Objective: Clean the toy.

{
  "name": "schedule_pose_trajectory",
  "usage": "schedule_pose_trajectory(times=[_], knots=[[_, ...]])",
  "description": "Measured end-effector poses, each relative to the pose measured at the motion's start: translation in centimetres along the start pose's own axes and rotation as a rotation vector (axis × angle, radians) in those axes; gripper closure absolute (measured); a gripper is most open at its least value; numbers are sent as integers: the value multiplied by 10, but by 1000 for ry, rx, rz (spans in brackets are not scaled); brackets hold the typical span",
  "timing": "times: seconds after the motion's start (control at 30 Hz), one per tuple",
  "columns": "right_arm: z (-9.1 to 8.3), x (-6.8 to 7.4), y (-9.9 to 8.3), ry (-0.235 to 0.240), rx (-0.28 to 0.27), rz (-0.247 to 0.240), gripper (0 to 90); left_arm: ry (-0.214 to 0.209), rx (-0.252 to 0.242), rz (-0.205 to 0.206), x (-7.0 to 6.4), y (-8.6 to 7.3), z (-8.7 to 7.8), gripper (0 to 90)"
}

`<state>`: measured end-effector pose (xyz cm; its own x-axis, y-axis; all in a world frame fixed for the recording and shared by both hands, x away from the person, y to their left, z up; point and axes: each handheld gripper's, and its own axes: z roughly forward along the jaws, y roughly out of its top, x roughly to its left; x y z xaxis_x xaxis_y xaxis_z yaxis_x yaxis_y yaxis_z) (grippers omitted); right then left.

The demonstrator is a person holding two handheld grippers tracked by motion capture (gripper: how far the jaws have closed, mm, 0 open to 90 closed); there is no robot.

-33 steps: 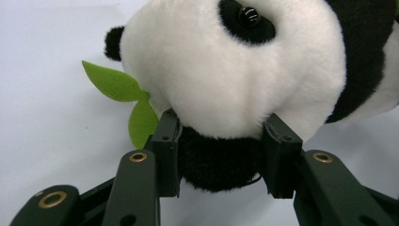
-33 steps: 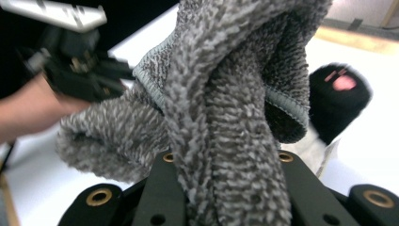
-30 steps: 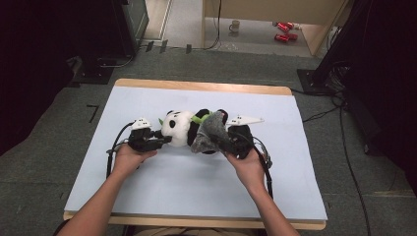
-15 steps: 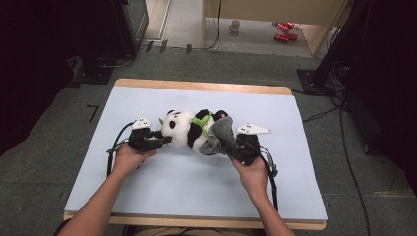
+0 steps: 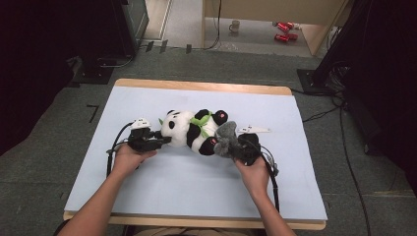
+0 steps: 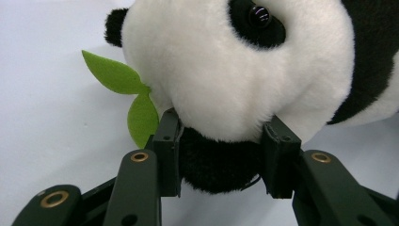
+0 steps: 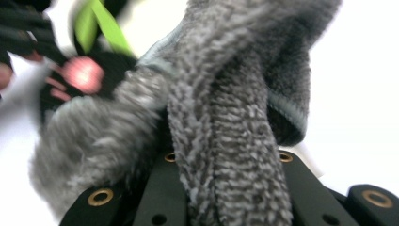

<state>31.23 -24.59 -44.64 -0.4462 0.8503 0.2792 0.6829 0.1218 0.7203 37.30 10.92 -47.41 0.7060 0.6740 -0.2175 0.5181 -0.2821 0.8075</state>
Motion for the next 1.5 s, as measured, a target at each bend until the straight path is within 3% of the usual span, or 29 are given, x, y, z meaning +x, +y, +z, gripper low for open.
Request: schedule_pose_trajectory(times=[0.1,0.17,0.2,0.27,0.33,0.57,0.73,0.83,0.93,1.0,1.17,1.33,1.4,1.5], knots=[[10,-5,-7,22,3,32,781,-4,-2,-4,0,0,0,576],[9,-9,-2,-12,34,-8,781,-6,-7,-17,1,0,0,575],[7,-13,1,-54,51,-30,781,-8,-9,-24,1,0,0,574],[2,-19,5,-62,45,-2,781,-10,-9,-27,2,0,0,573],[-8,-22,11,-43,8,19,781,-10,-10,-27,2,0,0,573],[-48,0,37,42,-139,-24,780,-7,-10,-32,1,0,0,572],[-64,23,49,183,-225,-23,780,-6,-13,-33,1,0,0,571],[-54,39,47,204,-183,-54,780,-5,-11,-30,0,0,0,571],[-37,43,38,152,-118,-89,779,-5,-5,-20,0,0,0,570],[-28,40,31,121,-97,-104,778,-5,3,-1,0,-1,-1,570],[-23,31,24,68,-65,-112,777,-6,11,1,0,-1,-1,570],[-16,20,18,37,-30,-83,778,-3,21,7,0,-2,-1,570],[-10,15,15,-14,23,-93,779,-5,20,0,0,-1,-1,569],[4,5,5,-22,69,-61,779,-6,18,-3,0,-1,-1,570]])
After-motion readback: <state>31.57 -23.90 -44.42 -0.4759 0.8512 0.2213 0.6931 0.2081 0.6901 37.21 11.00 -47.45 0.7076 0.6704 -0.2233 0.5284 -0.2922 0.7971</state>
